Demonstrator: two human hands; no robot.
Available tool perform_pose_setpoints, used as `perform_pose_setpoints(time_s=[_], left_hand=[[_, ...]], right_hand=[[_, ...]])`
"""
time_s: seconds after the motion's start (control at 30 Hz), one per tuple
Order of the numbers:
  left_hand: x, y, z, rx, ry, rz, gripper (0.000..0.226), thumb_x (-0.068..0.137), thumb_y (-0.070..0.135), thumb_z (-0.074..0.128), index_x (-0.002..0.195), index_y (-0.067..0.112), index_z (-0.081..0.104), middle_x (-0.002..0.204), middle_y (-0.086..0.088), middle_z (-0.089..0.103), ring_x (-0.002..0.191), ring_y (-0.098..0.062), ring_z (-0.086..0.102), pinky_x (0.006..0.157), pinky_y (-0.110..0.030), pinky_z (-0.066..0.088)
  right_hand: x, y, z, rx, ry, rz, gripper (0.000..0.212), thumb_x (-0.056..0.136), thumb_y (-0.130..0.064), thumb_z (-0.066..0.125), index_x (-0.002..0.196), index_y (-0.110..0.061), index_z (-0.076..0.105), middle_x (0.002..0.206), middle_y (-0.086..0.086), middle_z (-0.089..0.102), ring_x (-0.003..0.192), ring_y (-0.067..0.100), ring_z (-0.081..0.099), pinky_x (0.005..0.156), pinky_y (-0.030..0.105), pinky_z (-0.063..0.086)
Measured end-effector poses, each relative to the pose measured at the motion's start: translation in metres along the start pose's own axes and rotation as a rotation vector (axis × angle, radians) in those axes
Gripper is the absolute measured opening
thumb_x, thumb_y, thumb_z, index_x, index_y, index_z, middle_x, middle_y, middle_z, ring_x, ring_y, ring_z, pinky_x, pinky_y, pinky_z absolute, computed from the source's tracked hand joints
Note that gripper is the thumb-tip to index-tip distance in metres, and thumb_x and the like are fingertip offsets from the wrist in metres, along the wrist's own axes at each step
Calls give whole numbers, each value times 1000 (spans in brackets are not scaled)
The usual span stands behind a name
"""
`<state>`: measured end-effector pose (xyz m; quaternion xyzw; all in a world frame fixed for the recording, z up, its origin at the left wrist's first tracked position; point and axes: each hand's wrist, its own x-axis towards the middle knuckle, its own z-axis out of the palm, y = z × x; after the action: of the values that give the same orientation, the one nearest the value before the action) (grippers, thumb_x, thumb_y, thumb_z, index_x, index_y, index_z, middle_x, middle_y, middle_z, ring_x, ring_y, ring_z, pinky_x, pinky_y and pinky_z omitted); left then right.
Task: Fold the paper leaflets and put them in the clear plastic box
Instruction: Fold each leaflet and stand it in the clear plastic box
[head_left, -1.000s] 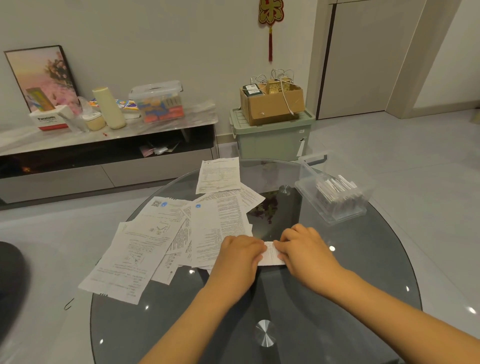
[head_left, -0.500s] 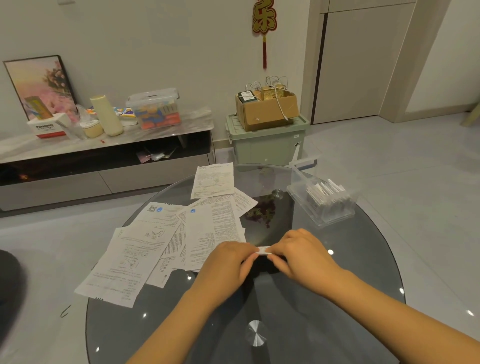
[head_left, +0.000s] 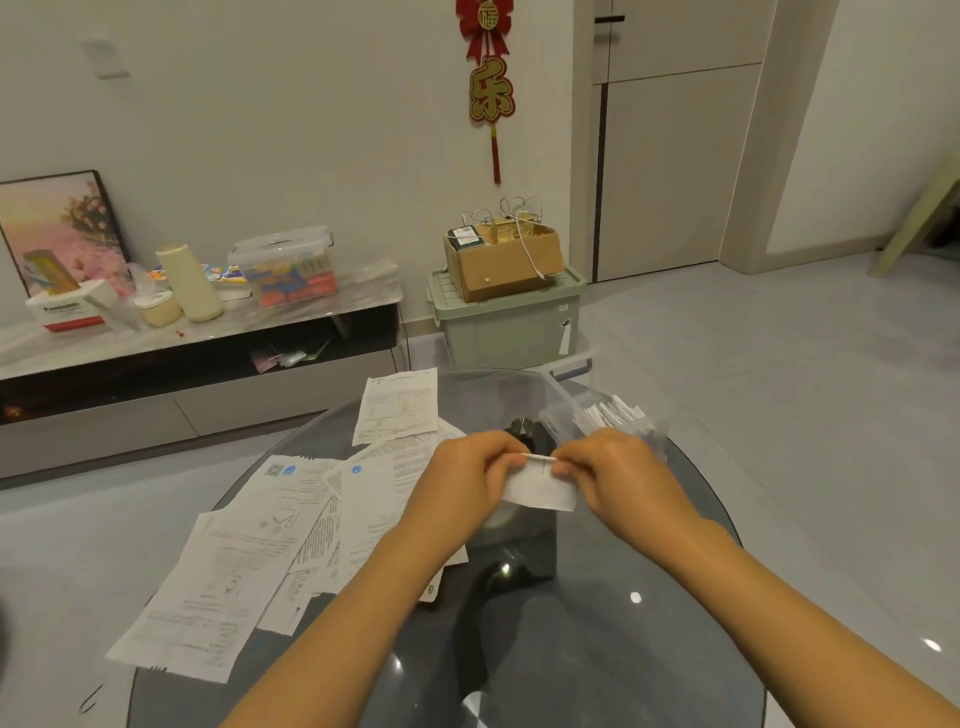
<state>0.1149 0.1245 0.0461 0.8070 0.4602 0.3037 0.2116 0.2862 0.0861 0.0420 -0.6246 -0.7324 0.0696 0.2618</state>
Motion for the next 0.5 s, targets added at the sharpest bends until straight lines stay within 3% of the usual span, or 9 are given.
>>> perform_pose_setpoints(time_s=[0.07,0.17,0.27,0.37,0.5], left_hand=[[8,6,1,-184,-10,-98,12,89,14,61,98,21,65,88,10,64,78,-4,58,64,-8,44],[25,10,7,-378,-65,-205,14,85,7,66,95,16,62,87,-2,66,73,-8,63,58,-9,47],[42,10,12,-420,-22,-225,11,84,6,67,83,16,65,76,-3,69,63,-3,66,53,-9,46],[65,13,21,-444,2,-229,8,83,3,67,84,11,68,71,-3,69,56,2,63,51,-7,43],[94,17,38,-480,2,-208,17,83,9,70,96,16,63,82,1,68,70,-4,67,62,-10,48]], right_hand=[[3,6,-7,37,18,61,21,94,-24,53,100,-17,71,92,6,68,86,19,55,73,30,41],[8,19,-18,76,112,132,19,92,-22,57,97,-13,73,91,8,70,86,25,60,74,34,47],[14,27,-24,132,174,164,18,91,-20,60,101,-15,73,90,6,72,79,20,60,71,30,48],[23,37,-27,170,197,203,16,91,-21,60,100,-18,73,86,0,71,75,13,58,70,28,48],[33,53,-29,141,286,294,15,91,-23,59,98,-18,71,81,-3,67,75,15,59,71,33,52]])
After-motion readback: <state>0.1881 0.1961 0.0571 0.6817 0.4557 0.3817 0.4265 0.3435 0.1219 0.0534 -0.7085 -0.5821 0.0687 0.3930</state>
